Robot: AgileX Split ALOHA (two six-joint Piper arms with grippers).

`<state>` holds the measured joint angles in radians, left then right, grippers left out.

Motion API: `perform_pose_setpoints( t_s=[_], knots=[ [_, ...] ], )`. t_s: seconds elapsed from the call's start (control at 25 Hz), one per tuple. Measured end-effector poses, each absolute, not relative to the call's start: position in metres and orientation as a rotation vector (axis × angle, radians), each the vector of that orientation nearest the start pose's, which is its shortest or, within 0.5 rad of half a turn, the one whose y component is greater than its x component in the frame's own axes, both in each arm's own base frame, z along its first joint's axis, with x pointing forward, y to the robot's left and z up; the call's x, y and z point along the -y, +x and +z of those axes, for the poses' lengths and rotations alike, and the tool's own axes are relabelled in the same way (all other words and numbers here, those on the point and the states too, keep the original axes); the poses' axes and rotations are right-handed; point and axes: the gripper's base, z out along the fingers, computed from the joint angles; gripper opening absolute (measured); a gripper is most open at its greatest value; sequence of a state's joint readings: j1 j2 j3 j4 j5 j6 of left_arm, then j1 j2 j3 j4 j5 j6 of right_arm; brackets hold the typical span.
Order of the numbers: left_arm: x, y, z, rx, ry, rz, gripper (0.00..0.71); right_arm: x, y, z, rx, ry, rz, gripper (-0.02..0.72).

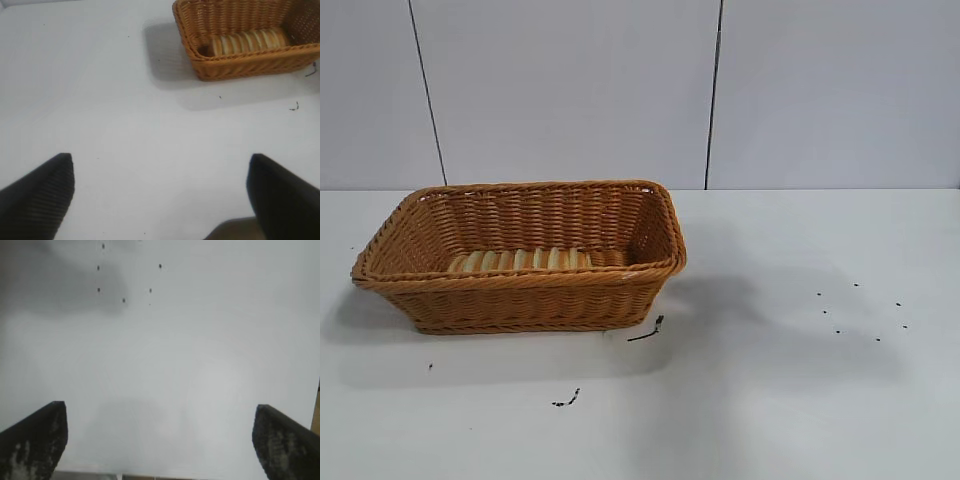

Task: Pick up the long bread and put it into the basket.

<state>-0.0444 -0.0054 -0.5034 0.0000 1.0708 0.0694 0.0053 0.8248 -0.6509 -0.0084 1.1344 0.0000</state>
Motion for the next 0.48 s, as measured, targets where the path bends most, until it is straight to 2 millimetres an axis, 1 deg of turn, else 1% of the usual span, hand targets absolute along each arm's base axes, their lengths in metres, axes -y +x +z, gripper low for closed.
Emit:
perform_pose_setpoints(
  t_s=[0.08, 0.2, 0.36, 0.48],
  knots=[
    [0.0, -0.007, 0.277, -2.042, 0.116, 0.016, 0.696, -0.002, 0.099, 0.263, -2.724, -0.001, 0.026, 0.693],
    [0.0, -0.007, 0.277, -2.042, 0.116, 0.016, 0.696, -0.003, 0.071, 0.261, -2.554, 0.002, 0.044, 0.693],
    [0.0, -0.007, 0.277, -2.042, 0.116, 0.016, 0.696, -0.003, 0.043, 0.271, -2.331, 0.0, 0.048, 0.693],
    [0.0, -0.007, 0.277, -2.042, 0.116, 0.016, 0.696, -0.003, 0.026, 0.275, -2.212, -0.002, 0.047, 0.693]
  ],
)
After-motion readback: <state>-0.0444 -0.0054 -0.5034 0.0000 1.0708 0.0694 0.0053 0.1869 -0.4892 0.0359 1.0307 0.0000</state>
